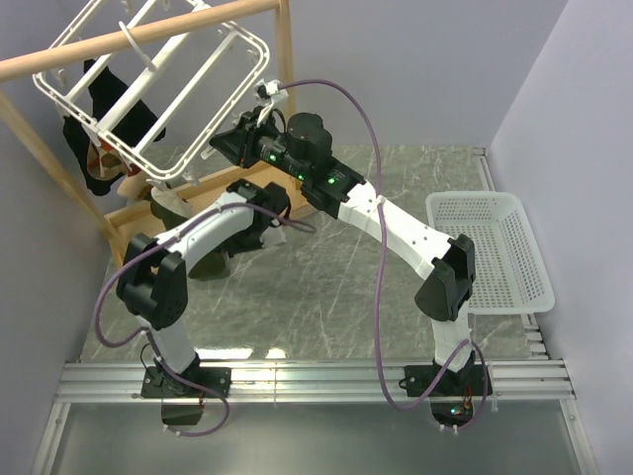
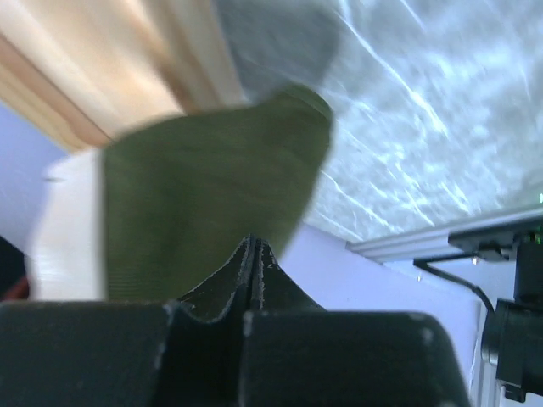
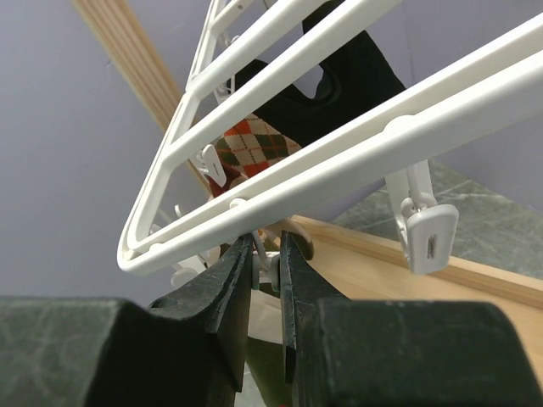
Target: Clip the underwear to the hanger
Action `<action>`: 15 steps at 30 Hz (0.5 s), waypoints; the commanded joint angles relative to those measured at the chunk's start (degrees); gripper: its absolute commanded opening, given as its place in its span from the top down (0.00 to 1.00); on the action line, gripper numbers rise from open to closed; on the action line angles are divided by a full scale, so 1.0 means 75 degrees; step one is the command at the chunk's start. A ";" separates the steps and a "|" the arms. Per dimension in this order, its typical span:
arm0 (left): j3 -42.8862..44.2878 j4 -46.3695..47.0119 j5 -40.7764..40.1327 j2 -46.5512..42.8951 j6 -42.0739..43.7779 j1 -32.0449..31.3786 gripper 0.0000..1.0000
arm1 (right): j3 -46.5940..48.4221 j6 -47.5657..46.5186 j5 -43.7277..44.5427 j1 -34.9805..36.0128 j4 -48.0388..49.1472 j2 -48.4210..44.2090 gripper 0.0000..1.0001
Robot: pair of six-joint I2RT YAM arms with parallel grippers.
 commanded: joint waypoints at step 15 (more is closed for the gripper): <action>-0.2645 -0.0223 -0.0791 -0.2838 0.0857 0.1519 0.80 | -0.0052 -0.0177 0.0423 -0.0060 0.0407 -0.0382 1.00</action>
